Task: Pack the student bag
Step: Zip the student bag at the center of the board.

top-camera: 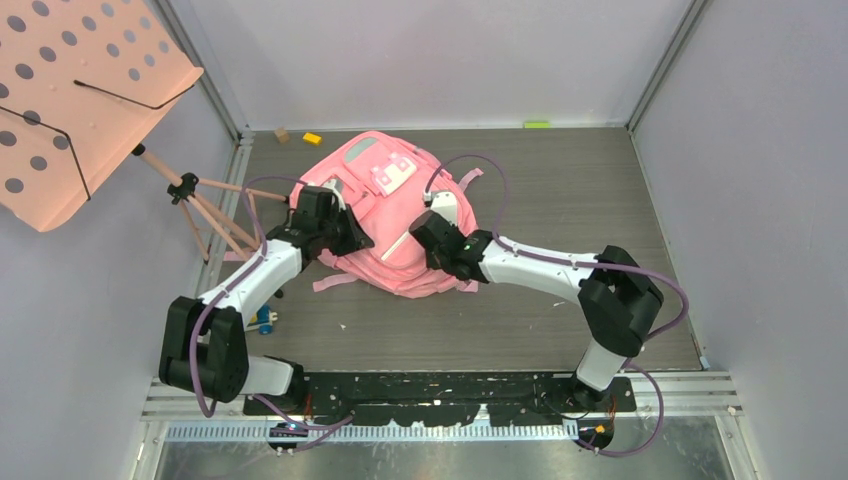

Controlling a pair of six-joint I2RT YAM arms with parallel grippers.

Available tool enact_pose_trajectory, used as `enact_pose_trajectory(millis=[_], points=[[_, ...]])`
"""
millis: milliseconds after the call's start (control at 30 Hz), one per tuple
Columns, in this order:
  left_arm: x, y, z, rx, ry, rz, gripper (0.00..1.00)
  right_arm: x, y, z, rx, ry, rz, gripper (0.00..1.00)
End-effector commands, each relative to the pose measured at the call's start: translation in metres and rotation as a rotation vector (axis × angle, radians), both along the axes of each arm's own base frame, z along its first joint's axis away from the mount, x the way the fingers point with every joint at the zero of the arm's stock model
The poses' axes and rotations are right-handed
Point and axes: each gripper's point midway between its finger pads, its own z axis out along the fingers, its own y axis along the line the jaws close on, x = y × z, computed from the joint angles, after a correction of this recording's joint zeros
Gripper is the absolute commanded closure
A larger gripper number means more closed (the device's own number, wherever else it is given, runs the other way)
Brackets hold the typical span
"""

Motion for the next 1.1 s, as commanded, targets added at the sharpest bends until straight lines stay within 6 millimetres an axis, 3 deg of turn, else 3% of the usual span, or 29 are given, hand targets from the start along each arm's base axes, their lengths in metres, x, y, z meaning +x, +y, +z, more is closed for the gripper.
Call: enact_pose_trajectory(millis=[0, 333, 467, 800, 900, 933, 1067], points=[[0.03, 0.02, 0.01, 0.121, -0.131, 0.011, 1.0, 0.024, -0.036, 0.02, -0.092, -0.066, 0.024, 1.0], [0.033, 0.024, 0.005, 0.165, -0.151, -0.003, 1.0, 0.088, -0.074, 0.024, -0.049, -0.115, 0.07, 1.0], [0.032, 0.027, 0.003, 0.184, -0.15, -0.003, 1.0, 0.108, -0.076, 0.032, -0.047, -0.137, 0.13, 1.0], [0.031, 0.035, 0.008, 0.235, -0.173, -0.003, 1.0, 0.148, -0.094, 0.047, -0.194, -0.249, 0.235, 1.0], [0.032, 0.03, 0.019, 0.239, -0.212, -0.031, 1.0, 0.148, -0.092, 0.054, -0.2, -0.246, 0.277, 1.0], [0.033, 0.027, 0.025, 0.241, -0.235, -0.047, 0.97, 0.144, -0.087, 0.057, -0.18, -0.238, 0.307, 1.0], [0.032, 0.01, 0.061, 0.31, -0.37, -0.098, 0.5, 0.133, -0.073, 0.063, -0.103, -0.209, 0.357, 1.0]])
